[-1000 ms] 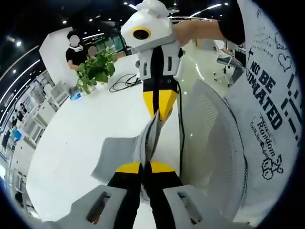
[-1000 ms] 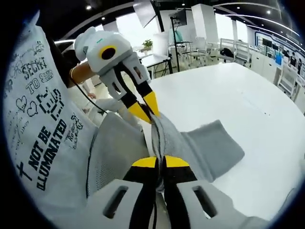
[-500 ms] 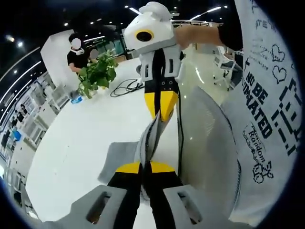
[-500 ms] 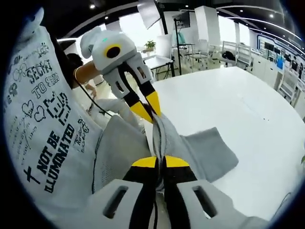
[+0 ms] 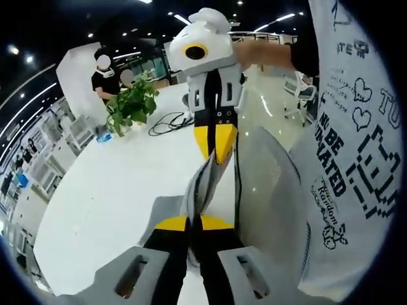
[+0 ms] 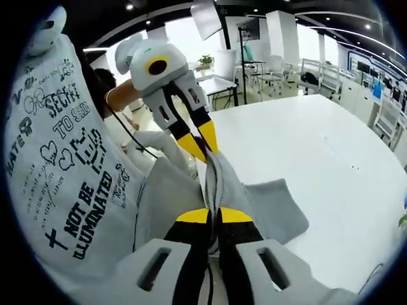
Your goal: Fold the towel on the table until its edges align and the towel forms a compact rectangular stack.
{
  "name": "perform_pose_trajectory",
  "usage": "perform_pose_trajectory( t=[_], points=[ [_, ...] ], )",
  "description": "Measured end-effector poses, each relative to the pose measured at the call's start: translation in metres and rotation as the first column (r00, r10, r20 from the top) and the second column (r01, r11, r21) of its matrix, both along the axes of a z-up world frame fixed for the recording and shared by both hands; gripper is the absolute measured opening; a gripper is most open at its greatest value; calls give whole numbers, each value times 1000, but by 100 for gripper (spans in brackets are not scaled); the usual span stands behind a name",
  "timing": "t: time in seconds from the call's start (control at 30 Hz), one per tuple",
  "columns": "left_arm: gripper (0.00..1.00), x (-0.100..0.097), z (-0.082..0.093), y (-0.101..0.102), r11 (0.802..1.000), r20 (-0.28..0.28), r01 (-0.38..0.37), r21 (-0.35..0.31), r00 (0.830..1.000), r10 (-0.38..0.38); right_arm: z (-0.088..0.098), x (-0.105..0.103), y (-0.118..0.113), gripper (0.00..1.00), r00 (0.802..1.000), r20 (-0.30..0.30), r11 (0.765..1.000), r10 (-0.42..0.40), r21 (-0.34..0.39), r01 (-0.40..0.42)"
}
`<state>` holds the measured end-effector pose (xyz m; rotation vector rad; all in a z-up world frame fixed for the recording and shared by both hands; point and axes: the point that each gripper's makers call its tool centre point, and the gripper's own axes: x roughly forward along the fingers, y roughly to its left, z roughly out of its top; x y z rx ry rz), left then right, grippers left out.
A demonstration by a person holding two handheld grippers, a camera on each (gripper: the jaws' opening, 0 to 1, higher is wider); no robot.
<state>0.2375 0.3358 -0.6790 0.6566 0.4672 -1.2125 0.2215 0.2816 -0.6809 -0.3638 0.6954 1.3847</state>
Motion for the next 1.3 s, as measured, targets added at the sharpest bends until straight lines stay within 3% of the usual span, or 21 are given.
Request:
perform_pose_trajectory(
  t=[0.3, 0.73, 0.97, 1.3],
  points=[
    [5, 3, 2, -1, 999, -42, -11, -40, 999, 9, 3, 3, -1, 2, 1000, -21, 1000, 0, 10, 0],
    [5, 32, -10, -4, 999, -68, -17, -48, 998, 14, -7, 35, -4, 2, 999, -28, 1000, -26, -12, 26],
    [5, 55, -29, -6, 997, -128, -21, -78, 992, 11, -26, 63, -6, 2, 997, -53, 998, -51, -44, 49],
    [5, 86, -55, -7, 996, -180, -57, -68, 983, 44, -50, 92, -8, 2, 992, -102, 995, -78, -78, 70]
  ],
)
